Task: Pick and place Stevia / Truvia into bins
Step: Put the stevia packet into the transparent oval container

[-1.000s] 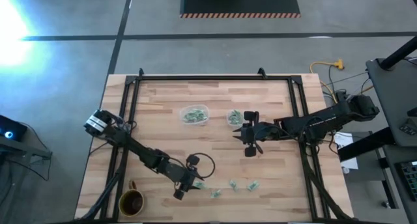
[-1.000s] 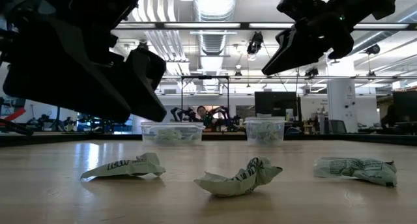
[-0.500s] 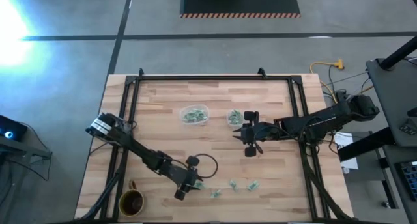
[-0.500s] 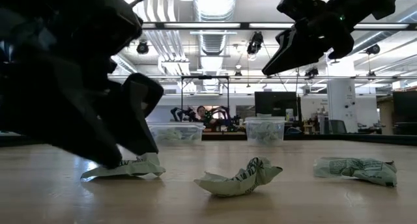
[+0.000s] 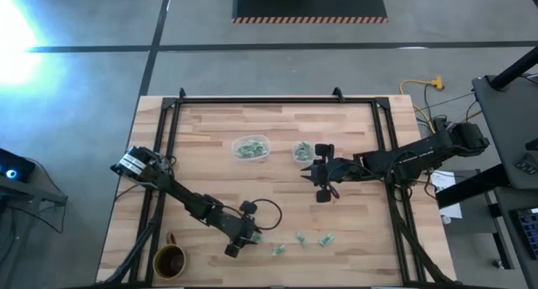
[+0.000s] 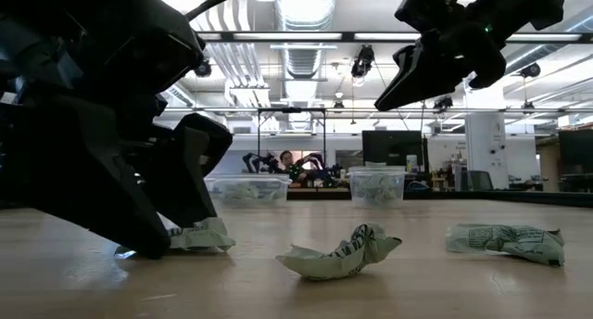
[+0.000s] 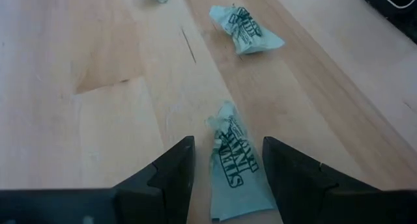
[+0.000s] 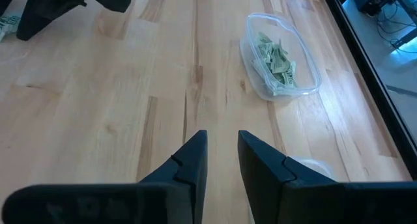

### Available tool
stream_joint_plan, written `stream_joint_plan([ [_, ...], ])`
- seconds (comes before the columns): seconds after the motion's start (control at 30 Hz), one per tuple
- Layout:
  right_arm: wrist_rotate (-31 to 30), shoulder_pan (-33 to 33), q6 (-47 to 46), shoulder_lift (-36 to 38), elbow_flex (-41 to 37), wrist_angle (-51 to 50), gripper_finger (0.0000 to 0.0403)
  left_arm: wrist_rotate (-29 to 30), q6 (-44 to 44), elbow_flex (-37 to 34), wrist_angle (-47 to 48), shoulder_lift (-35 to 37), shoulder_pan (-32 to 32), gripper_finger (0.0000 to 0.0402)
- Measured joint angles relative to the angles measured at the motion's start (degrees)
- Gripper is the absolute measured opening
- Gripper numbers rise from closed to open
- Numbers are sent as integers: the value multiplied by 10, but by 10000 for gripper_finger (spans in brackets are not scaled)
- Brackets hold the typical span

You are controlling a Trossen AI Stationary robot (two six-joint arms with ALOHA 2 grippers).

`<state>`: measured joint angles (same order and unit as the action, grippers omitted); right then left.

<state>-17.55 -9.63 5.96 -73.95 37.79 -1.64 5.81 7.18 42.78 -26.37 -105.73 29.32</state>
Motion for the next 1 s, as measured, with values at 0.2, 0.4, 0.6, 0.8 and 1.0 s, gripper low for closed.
stream_joint_plan([
  [0.2,0,0,0,0,-1,0,73,-10,0,0,2,0,0,162],
  [0.4,0,0,0,0,-1,0,68,-10,-5,0,3,0,0,121],
  [0.6,0,0,0,0,-1,0,75,-13,-19,0,3,0,-1,66],
  [0.8,0,0,0,0,-1,0,70,-12,-35,0,3,0,-1,36],
  [1.0,0,0,0,0,-1,0,65,-7,-38,1,5,3,-3,23],
])
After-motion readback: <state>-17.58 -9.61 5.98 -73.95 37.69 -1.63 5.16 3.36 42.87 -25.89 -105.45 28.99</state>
